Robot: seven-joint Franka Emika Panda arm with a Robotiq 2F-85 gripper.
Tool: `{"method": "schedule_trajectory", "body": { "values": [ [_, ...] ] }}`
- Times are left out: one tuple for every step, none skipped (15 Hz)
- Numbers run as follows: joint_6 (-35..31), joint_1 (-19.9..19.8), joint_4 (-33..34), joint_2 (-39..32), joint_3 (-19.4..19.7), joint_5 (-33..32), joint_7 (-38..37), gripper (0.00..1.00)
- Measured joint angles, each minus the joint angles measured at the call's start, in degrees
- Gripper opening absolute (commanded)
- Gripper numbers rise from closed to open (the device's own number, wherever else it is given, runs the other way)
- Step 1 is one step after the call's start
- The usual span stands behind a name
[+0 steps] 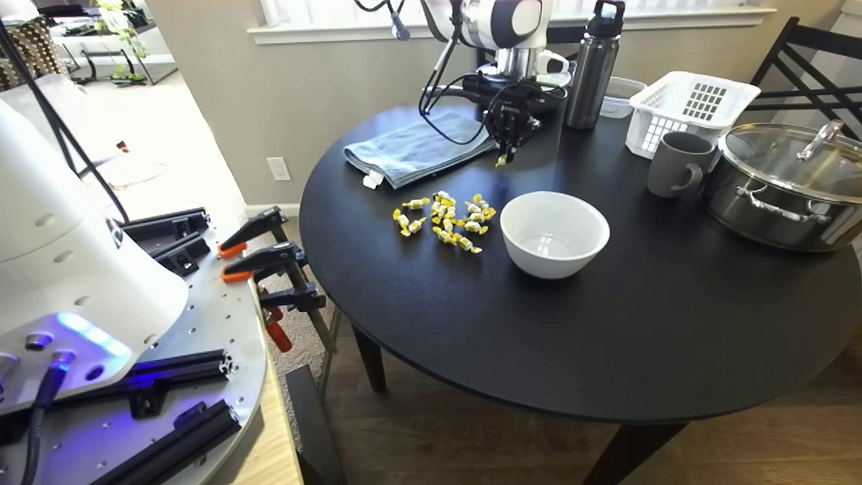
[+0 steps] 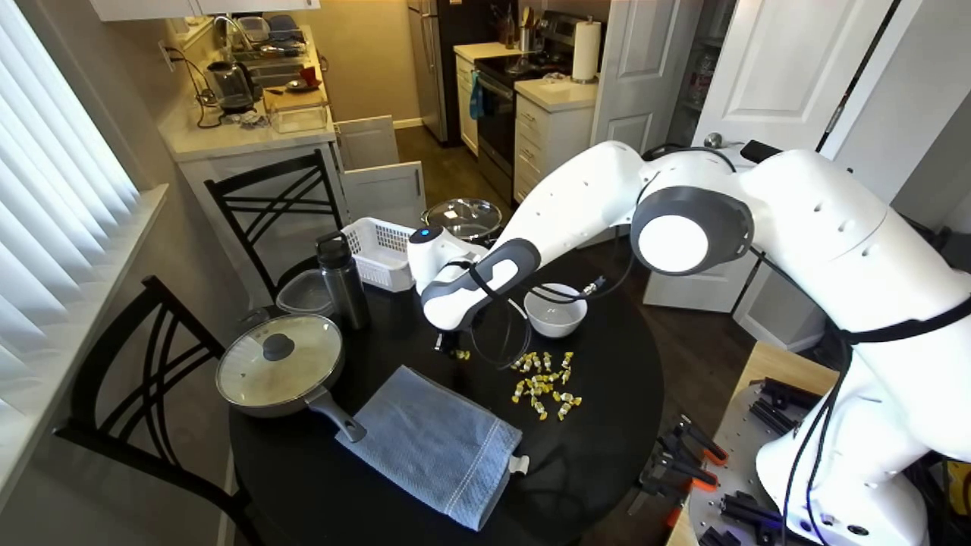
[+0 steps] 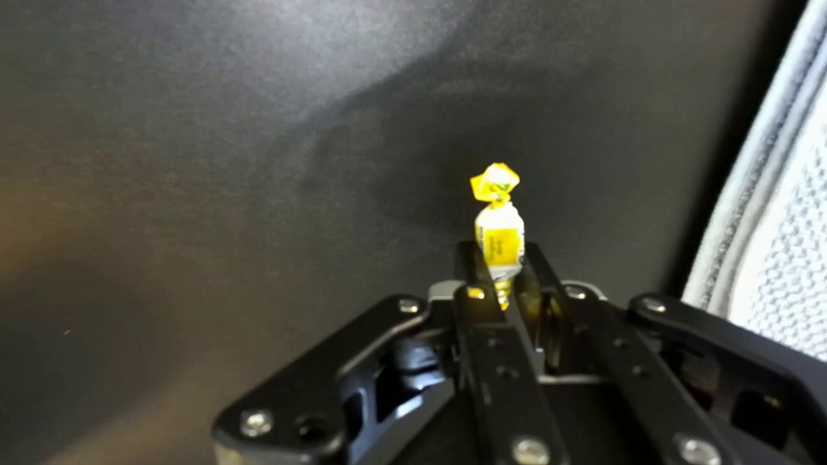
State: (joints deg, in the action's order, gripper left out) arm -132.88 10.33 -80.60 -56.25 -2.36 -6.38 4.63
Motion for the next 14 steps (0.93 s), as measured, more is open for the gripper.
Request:
{"method": "schedule_trajectory", "body": {
  "values": [
    [0.0,0.1,-0.4,1.2,0.6,-0.8,0.0,0.04],
    [0.0,0.3,-1.2,2.7,1.6,-1.9,0.0,0.04],
    [0.1,0.5,-2.3,4.5,2.7,-3.3,-0.1,0.04],
    [0.4,0.7,-3.5,6.5,4.0,-5.1,-0.7,0.04],
    [1.3,1.0,-4.8,8.6,5.6,-7.0,-1.7,0.04],
    [2.6,1.3,-6.0,10.7,7.4,-9.1,-3.1,0.04],
    [4.5,1.4,-7.3,12.7,9.0,-11.1,-4.5,0.04],
    [6.7,1.5,-8.4,14.3,10.3,-12.7,-5.7,0.04],
    [9.4,1.4,-9.4,15.6,11.3,-14.0,-6.6,0.04],
    [12.2,1.3,-10.4,16.6,12.0,-14.9,-7.3,0.04],
    [15.2,1.0,-11.4,17.3,12.2,-15.2,-7.4,0.04],
    [18.1,0.6,-12.4,17.7,12.1,-15.2,-7.4,0.04],
    [20.8,0.3,-13.4,17.8,11.8,-15.2,-7.4,0.04],
    [23.5,0.1,-14.5,17.8,11.5,-15.2,-7.4,0.04]
  ]
}}
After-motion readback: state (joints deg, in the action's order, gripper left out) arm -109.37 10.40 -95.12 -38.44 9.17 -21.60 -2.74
